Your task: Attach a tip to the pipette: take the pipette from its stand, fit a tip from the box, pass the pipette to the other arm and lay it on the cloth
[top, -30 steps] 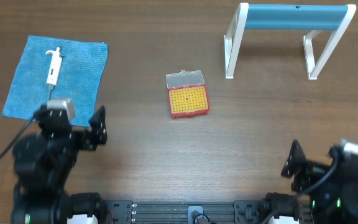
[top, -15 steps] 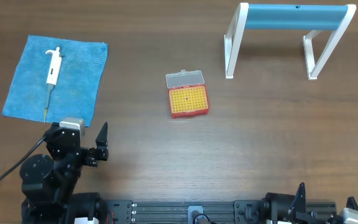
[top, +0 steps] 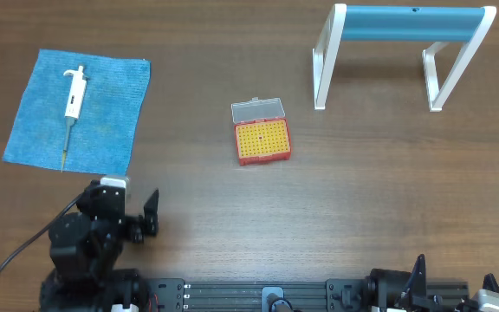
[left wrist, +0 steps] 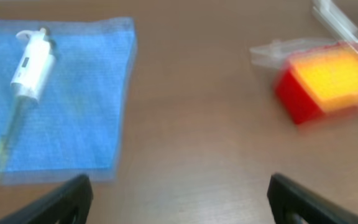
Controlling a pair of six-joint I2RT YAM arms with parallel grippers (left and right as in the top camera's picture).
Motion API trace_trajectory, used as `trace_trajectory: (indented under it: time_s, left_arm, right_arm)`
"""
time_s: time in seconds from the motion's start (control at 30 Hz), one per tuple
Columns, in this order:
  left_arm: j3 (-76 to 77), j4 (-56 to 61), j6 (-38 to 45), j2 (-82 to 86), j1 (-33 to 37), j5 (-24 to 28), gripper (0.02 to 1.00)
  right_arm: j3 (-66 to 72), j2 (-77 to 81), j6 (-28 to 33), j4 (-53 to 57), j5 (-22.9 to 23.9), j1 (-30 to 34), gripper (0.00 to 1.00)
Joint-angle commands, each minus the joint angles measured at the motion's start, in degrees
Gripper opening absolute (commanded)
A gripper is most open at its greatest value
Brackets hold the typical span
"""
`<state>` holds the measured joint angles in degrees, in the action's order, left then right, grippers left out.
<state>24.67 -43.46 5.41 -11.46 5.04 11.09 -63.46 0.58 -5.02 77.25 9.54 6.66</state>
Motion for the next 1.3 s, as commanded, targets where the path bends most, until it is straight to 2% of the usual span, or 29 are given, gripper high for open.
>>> trace_trajectory:
  time_s: [0.03,0.13,0.23,0.4,0.63,1.23,1.27,1.3]
  left_arm:
    - [-11.1,23.6,1.1,9.5,-0.2,-1.7,0.947]
    - [-15.3,38.2,1.0,11.2,-0.2,-1.4,0.98]
    - [-20.5,43.7,1.0,11.3,-0.2,-1.4,0.998]
    - [-24.3,39.8,-8.0,11.3,-0.4,-1.4,0.998]
    - [-24.3,39.8,-8.0,11.3,-3.8,-1.4,1.0]
    - [-24.3,39.8,-8.0,11.3,-3.8,-1.4,0.998]
    - [-24.3,39.8,-8.0,11.3,-3.8,-1.4,1.0]
    - [-24.3,39.8,-8.0,11.3,-3.8,-1.4,1.0]
  right_arm:
    - [0.3,0.6,1.0,-0.2,1.0,0.1,0.989]
    - [0.3,0.6,1.0,-0.2,1.0,0.1,0.989]
    - [0.3,0.6,1.0,-0.2,1.0,0.1,0.989]
    - [0.3,0.6,1.0,-0.2,1.0,0.1,0.989]
    - [0.3,0.6,1.0,-0.2,1.0,0.1,0.989]
    - [0.3,0.6,1.0,-0.2,1.0,0.1,0.989]
    - [0.3,0.6,1.0,-0.6,1.2,0.1,0.989]
    - [1.6,0.6,1.1,-8.1,0.6,0.0,0.989]
